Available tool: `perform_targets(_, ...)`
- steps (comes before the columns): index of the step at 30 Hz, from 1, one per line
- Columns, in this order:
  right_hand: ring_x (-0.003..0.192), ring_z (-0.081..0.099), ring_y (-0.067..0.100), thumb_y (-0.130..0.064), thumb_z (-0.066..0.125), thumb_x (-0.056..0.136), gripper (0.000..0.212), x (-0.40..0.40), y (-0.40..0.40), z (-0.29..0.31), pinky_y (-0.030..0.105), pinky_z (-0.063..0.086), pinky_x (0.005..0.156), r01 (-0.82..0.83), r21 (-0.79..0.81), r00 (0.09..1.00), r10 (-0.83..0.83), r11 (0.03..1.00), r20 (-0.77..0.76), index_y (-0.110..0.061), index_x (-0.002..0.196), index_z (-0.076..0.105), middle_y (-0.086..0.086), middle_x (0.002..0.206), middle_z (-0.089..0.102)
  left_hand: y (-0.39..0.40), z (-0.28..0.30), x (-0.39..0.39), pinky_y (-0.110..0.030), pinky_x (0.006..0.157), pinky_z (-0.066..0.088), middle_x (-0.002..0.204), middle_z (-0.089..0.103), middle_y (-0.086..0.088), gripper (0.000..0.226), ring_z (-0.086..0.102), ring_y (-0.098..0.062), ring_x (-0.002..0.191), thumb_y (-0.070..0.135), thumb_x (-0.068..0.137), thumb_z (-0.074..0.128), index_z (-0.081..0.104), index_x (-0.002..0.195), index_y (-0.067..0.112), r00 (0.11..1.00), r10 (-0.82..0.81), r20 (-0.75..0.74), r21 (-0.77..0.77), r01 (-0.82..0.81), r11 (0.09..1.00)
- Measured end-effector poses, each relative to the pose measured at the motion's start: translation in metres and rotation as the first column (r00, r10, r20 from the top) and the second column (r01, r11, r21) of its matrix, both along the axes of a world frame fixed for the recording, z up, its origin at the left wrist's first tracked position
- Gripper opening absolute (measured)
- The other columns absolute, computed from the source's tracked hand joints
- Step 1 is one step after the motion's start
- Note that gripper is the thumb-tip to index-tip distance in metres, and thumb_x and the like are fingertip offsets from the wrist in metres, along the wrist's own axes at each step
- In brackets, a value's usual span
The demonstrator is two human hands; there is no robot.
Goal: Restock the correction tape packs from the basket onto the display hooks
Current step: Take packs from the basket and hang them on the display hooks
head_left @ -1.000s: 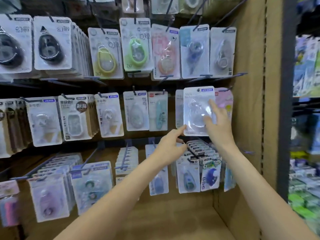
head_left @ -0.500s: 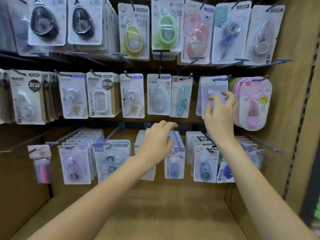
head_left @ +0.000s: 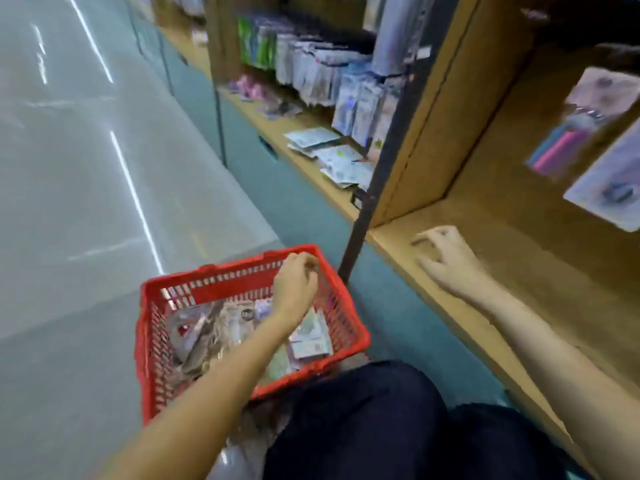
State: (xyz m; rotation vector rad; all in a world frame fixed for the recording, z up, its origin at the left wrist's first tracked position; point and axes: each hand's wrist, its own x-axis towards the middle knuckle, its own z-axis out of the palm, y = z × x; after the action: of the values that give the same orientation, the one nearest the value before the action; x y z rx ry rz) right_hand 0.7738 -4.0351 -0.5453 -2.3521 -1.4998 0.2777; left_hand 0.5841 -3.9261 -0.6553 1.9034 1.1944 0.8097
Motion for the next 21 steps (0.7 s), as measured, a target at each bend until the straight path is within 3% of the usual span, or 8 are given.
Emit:
perform_targets(3, 0.122, 0.041, 0.031, -0.01, 0.055, 0.09, 0.032, -0.02, 0.045, -0.076, 0.024, 0.028, 0.093, -0.102, -0.265, 0.991, 0.074, 0.959, -0.112, -0.008, 0.122, 0.056, 0.02, 0.125, 0.044, 0.028, -0.077, -0.057, -0.032, 0.075, 0.039, 0.106, 0.063, -0.015, 0.023, 0.058, -0.03, 0.097, 0.0, 0.084, 0.049, 0.062, 0.103, 0.004, 0.968, 0.099, -0.232, -0.155, -0.137, 0.978)
perform_targets(6, 0.12, 0.046, 0.03, -0.012, 0.054, 0.09, 0.035, -0.03, 0.077, -0.138, 0.022, 0.032, 0.093, -0.202, -0.453, 0.971, 0.118, 0.869, -0.206, -0.008, 0.125, 0.052, 0.02, 0.122, 0.046, 0.036, -0.128, -0.08, -0.031, 0.084, 0.041, 0.119, 0.054, -0.009, 0.025, 0.053, -0.026, 0.108, 0.006, 0.092, 0.045, 0.058, 0.113, 0.005, 0.923, 0.051, -0.38, -0.231, -0.148, 0.962)
perform_targets(12, 0.117, 0.051, 0.031, -0.012, 0.051, 0.089, 0.043, -0.04, 0.132, -0.256, 0.028, 0.036, 0.09, -0.271, -0.569, 0.951, 0.125, 0.776, -0.281, -0.004, 0.13, 0.048, 0.018, 0.128, 0.054, 0.044, -0.214, -0.061, -0.032, 0.092, 0.04, 0.125, 0.055, -0.011, 0.033, 0.052, -0.025, 0.112, 0.009, 0.09, 0.048, 0.055, 0.121, 0.005, 0.857, -0.084, -0.508, -0.288, -0.078, 0.954)
perform_targets(14, 0.122, 0.048, 0.032, -0.01, 0.05, 0.09, 0.044, -0.044, 0.147, -0.294, 0.028, 0.034, 0.091, -0.278, -0.583, 0.944, 0.103, 0.764, -0.314, 0.0, 0.132, 0.046, 0.02, 0.132, 0.051, 0.046, -0.238, -0.047, -0.036, 0.096, 0.042, 0.122, 0.059, -0.013, 0.038, 0.055, -0.03, 0.113, 0.007, 0.082, 0.06, 0.058, 0.12, 0.003, 0.803, -0.189, -0.566, -0.242, 0.057, 0.969)
perform_targets(17, 0.118, 0.049, 0.037, -0.012, 0.052, 0.088, 0.044, -0.05, 0.165, -0.343, 0.031, 0.036, 0.086, -0.222, -0.56, 0.947, 0.041, 0.798, -0.318, 0.003, 0.129, 0.045, 0.024, 0.123, 0.051, 0.052, -0.269, -0.034, -0.043, 0.095, 0.046, 0.111, 0.068, -0.008, 0.058, 0.064, -0.027, 0.106, 0.017, 0.054, 0.081, 0.067, 0.109, 0.008, 0.663, -0.266, -0.7, -0.15, 0.227, 0.962)
perform_targets(19, 0.122, 0.043, 0.033, -0.021, 0.055, 0.088, 0.059, -0.055, 0.171, -0.368, 0.033, 0.035, 0.096, -0.199, -0.548, 0.948, 0.019, 0.813, -0.317, -0.009, 0.141, 0.034, 0.02, 0.127, 0.045, 0.057, -0.28, -0.033, -0.043, 0.094, 0.046, 0.09, 0.07, 0.001, 0.041, 0.069, -0.018, 0.087, 0.022, 0.051, 0.075, 0.07, 0.092, 0.015, 0.66, -0.197, -0.725, -0.019, 0.267, 0.964)
perform_targets(21, 0.127, 0.034, 0.032, -0.028, 0.062, 0.086, 0.065, -0.057, 0.176, -0.38, 0.035, 0.03, 0.104, -0.154, -0.539, 0.96, -0.004, 0.828, -0.28, -0.011, 0.141, 0.032, 0.017, 0.133, 0.037, 0.062, -0.281, -0.039, -0.04, 0.095, 0.036, 0.069, 0.064, 0.006, 0.013, 0.065, -0.013, 0.065, 0.023, 0.064, 0.06, 0.063, 0.076, 0.019, 0.725, -0.125, -0.678, 0.14, 0.294, 0.946)
